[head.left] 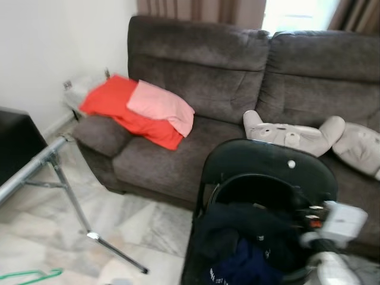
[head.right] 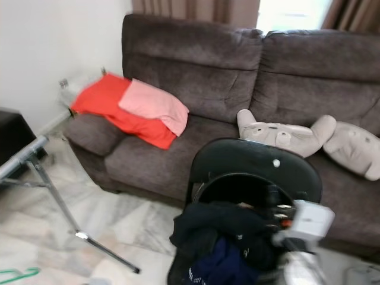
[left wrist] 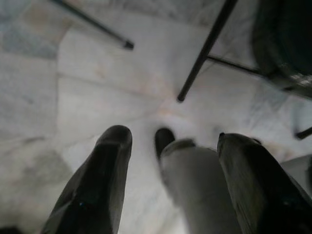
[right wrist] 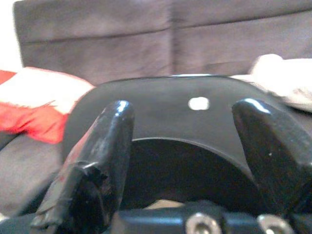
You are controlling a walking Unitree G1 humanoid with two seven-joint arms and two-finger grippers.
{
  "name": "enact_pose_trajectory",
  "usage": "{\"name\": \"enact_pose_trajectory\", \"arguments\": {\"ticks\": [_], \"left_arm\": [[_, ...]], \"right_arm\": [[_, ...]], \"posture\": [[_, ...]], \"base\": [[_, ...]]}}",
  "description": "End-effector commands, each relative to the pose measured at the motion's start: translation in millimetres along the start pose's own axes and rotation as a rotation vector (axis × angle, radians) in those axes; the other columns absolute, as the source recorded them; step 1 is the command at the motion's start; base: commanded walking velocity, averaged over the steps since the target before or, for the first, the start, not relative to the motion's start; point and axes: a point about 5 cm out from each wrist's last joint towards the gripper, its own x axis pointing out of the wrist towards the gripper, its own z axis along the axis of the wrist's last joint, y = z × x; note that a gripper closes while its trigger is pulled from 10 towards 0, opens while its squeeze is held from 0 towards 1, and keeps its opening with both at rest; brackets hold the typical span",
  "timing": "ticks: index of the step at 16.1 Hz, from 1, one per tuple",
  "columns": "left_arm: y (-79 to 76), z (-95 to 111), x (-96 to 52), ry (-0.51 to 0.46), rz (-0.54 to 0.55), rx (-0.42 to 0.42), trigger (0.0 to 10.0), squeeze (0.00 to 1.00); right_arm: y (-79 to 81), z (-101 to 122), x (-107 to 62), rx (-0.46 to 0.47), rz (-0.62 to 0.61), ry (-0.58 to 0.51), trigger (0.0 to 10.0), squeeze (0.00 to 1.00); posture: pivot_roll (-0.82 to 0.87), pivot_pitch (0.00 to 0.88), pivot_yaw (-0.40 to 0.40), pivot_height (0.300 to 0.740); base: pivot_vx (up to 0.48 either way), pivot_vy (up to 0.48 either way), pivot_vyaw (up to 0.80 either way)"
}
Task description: Hang hanger
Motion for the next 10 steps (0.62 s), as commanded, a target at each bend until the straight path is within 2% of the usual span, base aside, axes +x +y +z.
{"name": "enact_pose_trajectory", "arguments": {"ticks": [1,3,5,6,7,8,9,10], "left_arm": [[-5.6,-5,0.2,0.026,-0.013,0.005,10.0,0.00],[-0.9,-7,-0.9,0.034,-0.009,0.006,10.0,0.00],[9.6,-10,-3.6,0.044,0.002,0.012,10.0,0.00],[9.6,-10,-3.6,0.044,0.002,0.012,10.0,0.00],[11.0,-11,-4.0,0.045,0.003,0.012,10.0,0.00],[10.5,-12,-4.3,0.047,0.002,0.012,10.0,0.00],[8.9,-13,-4.3,0.048,-0.001,0.013,10.0,0.00],[2.8,-14,-3.7,0.051,-0.011,0.015,10.0,0.00]], "right_arm": [[-10.2,0,-3.4,-0.023,-0.030,0.008,10.0,0.00],[-14.1,5,-4.3,-0.078,-0.046,-0.019,10.0,0.00],[-20.8,26,-8.6,-0.342,-0.045,-0.119,10.0,0.00],[-20.8,26,-8.6,-0.342,-0.045,-0.119,10.0,0.00],[-21.0,32,-12.2,-0.419,-0.036,-0.140,10.0,0.00],[-24.6,39,-21.8,-0.589,-0.036,-0.136,10.0,0.00],[-27.5,40,-26.1,-0.649,-0.033,-0.122,10.0,0.00],[-37.6,38,-33.8,-0.784,-0.041,-0.038,10.0,0.00]], "posture": [[-0.05,0.037,-0.007,0.740],[-0.05,0.040,-0.006,0.740],[-0.05,0.042,-0.008,0.740],[-0.05,0.042,-0.008,0.740],[-0.05,0.044,-0.009,0.740],[-0.05,0.045,-0.013,0.740],[-0.05,0.045,-0.013,0.740],[-0.06,0.045,-0.017,0.740]], "base": [[0.000,0.000,0.00],[0.000,0.000,0.00],[0.000,0.000,0.00],[0.000,0.000,0.00],[0.000,0.000,0.00],[0.000,0.000,0.00],[0.000,0.000,0.00],[0.000,0.000,0.00]]}}
